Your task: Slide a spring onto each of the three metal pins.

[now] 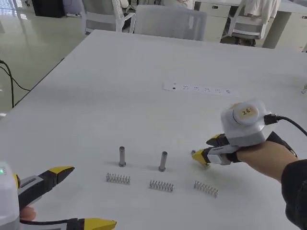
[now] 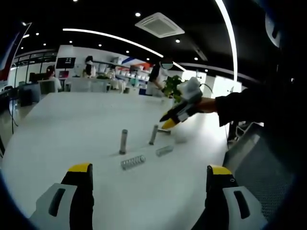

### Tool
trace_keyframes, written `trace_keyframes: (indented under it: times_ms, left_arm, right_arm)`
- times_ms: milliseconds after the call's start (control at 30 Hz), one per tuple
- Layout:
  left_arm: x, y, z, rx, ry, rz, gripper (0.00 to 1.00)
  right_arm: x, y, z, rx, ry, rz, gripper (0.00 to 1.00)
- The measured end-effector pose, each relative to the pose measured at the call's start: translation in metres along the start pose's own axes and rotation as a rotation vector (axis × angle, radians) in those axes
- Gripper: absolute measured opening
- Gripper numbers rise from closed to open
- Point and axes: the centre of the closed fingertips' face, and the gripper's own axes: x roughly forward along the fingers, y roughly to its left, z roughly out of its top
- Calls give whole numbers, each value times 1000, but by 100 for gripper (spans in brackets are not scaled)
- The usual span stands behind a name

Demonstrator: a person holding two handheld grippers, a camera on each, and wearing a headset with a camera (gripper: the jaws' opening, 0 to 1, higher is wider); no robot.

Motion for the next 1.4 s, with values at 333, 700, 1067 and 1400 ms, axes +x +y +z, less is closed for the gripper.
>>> trace_keyframes:
  times_ms: [333,700,1067,1400]
  left_arm:
    - [-1,0,-1,-2,2,0,95]
    - [1,1,-1,-2,5,-5,95]
    - [-1,3,-2,-6,3,0,95]
    - [-2,3,-2,-6,4,3,94]
  right_arm:
    - [10,2,-5,15,50,-2,20]
    - [15,2,-6,34,80,-7,14]
    - [21,-1,-7,36,118,-22,9]
    - [22,0,-8,53,132,-23,7]
